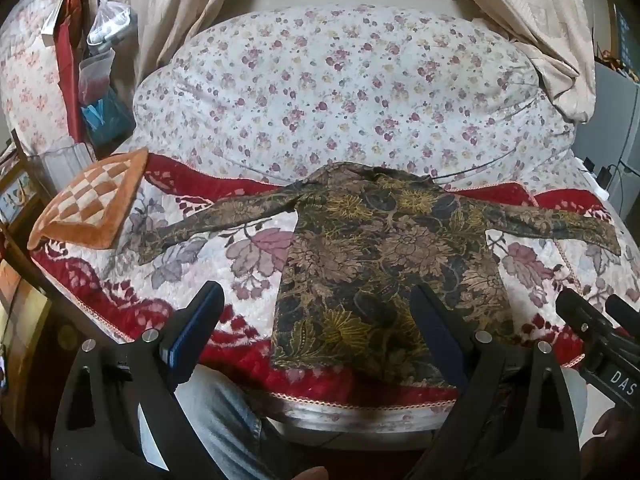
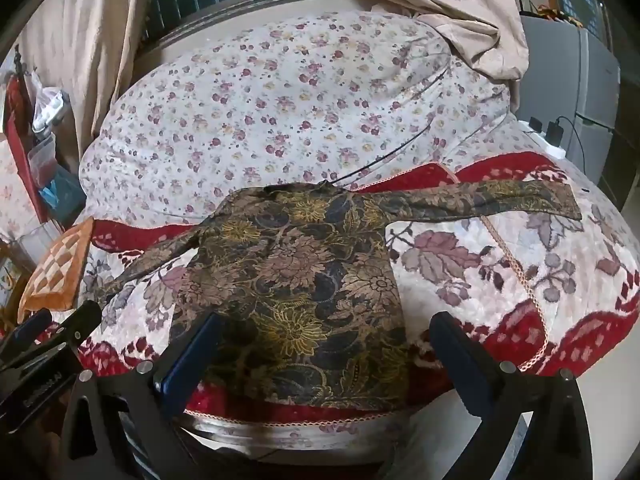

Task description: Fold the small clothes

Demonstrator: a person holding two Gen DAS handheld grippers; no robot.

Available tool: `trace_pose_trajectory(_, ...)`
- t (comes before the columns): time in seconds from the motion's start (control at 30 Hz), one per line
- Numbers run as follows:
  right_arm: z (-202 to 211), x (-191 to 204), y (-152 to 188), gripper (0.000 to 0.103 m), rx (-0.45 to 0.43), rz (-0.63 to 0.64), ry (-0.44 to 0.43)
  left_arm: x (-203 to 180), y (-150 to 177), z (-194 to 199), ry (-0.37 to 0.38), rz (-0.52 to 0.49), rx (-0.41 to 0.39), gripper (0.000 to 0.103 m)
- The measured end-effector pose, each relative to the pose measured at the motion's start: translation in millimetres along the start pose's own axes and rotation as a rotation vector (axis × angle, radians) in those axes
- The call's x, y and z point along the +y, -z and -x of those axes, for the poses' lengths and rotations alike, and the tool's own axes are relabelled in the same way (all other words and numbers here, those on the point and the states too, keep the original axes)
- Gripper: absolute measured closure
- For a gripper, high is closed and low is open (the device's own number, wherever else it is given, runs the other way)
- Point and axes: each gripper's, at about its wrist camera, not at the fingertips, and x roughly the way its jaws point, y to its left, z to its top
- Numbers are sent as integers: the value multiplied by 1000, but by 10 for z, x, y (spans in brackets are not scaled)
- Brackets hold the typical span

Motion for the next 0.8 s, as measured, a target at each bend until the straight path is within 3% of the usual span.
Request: trace_pose_trajectory(0.8,-19,12,19,16,8,13,20,13,4,-1,0,0,-4,9)
